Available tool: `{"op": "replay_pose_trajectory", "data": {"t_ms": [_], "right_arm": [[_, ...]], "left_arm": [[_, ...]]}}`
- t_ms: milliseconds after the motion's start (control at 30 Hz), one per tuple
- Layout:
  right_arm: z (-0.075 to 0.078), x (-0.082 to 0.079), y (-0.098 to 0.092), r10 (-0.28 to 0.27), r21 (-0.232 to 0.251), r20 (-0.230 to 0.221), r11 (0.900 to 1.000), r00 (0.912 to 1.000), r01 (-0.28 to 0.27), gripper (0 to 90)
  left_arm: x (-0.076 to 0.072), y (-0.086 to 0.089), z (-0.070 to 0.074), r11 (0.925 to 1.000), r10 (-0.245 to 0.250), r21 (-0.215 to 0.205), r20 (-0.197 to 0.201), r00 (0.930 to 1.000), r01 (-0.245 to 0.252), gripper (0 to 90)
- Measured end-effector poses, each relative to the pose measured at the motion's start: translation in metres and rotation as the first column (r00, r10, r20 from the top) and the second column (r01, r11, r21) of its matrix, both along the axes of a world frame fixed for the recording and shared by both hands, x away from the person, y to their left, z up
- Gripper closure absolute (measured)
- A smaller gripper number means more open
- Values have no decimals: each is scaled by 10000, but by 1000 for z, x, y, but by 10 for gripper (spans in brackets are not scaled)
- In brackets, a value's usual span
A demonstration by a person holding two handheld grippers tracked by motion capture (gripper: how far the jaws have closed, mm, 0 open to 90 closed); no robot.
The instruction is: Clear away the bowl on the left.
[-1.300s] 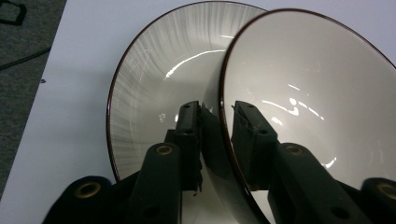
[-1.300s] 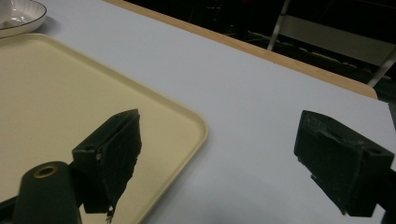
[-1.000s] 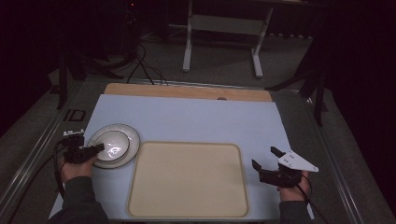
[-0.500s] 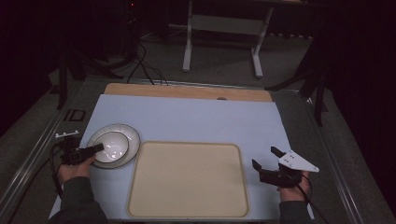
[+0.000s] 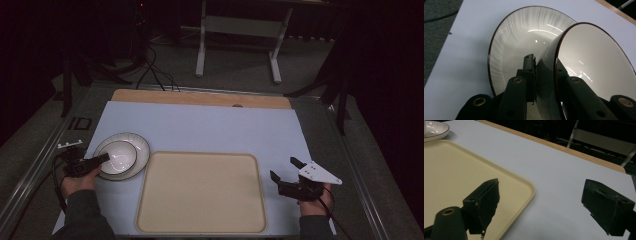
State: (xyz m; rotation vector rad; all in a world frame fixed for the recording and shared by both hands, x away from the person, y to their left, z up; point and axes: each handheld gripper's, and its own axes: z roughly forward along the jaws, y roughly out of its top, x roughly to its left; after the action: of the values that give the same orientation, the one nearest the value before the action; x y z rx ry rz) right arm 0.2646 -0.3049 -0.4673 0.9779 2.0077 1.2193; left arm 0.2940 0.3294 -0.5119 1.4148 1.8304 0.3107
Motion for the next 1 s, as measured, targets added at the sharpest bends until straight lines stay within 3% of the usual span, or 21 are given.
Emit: {"op": "replay_pose_trajectory", "data": {"t_ms": [267, 1000], "right_arm": [[0, 0, 0, -9, 2, 24, 10000, 10000, 9, 144], [0, 0, 0, -13, -2, 23, 10000, 10000, 13, 144]], "left_arm": [[-2, 2, 1, 9998, 156, -99, 160, 9997, -155, 790], [-5, -4, 8, 9987, -67, -508, 709, 9975, 103, 784]]}}
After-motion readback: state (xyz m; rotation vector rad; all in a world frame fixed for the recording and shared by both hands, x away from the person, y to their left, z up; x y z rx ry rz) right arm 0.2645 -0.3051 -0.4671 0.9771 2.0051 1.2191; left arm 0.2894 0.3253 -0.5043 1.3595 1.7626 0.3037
